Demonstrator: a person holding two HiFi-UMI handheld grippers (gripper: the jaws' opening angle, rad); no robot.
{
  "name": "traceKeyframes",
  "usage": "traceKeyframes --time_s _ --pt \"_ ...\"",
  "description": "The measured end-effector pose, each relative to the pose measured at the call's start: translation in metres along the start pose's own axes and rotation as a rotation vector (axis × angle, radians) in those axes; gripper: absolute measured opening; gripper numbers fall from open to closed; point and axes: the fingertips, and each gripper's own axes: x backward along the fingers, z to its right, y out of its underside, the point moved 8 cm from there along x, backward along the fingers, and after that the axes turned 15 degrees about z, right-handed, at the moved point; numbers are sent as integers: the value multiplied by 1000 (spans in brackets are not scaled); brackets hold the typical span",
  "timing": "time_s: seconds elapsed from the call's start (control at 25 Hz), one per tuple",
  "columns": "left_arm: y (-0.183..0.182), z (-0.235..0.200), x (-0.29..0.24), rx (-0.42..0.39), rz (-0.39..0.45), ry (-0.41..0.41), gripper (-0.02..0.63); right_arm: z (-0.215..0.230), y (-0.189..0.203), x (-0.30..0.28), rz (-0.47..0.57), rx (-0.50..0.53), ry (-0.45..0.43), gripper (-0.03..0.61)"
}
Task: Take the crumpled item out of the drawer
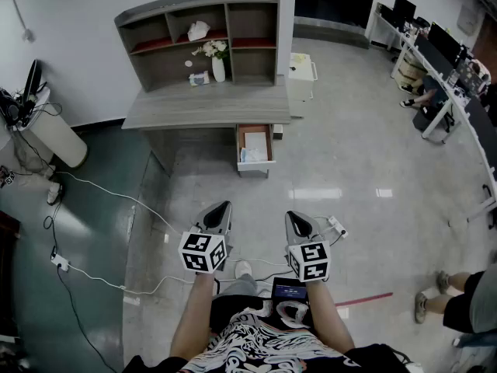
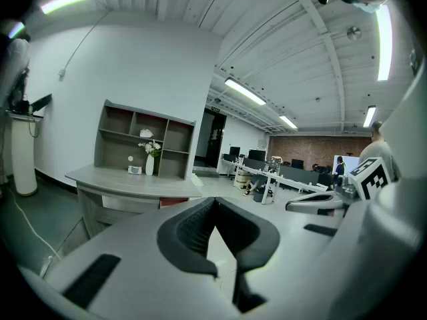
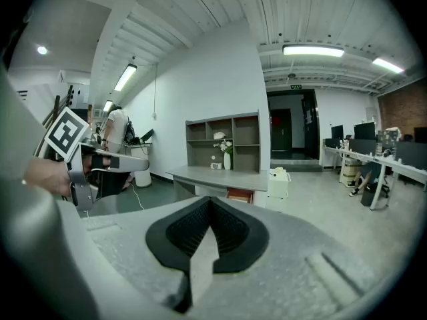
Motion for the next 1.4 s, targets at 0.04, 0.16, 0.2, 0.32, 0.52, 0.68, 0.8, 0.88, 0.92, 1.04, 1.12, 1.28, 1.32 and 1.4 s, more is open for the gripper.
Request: traceKeyframes --time_s 0.04,0.16,0.2,0.32,0.52,0.68,0.8,0.88,0.92,1.04,1.12,1.28,1.32,1.4 --pt "0 0 1 0 0 -3 0 -2 1 1 3 2 -5 5" --pt "1 2 6 -2 1 -8 0 -4 3 5 8 3 -13 5" --pt "2 4 7 -3 2 -8 0 -3 3 7 9 3 -12 5" --pt "-1 7 8 -7 6 -10 -1 -1 1 11 12 4 -7 5" --pt "1 12 8 -2 0 -14 -1 5 3 14 14 -34 14 5" --pt "0 9 0 0 2 -11 0 11 5 8 12 -50 28 6" --pt "0 2 -11 5 6 -13 0 19 3 -4 24 -50 23 6" --pt "2 -4 -21 28 4 -10 0 26 3 -13 31 -52 21 6" --pt "4 -8 -27 45 0 -8 -1 29 4 -20 34 -53 22 6" --pt "8 -26 -52 79 -11 -6 0 39 6 -46 33 -52 18 6" --pt "12 -39 -72 85 -19 -6 0 48 10 -67 23 -53 15 6" --pt "18 -75 -127 87 -48 3 -2 72 17 -128 -10 -58 29 6" --pt "18 -86 -144 88 -58 6 0 78 16 -146 -16 -62 35 6" --pt "17 -110 -176 95 -77 10 -1 91 16 -183 -32 -68 47 6"
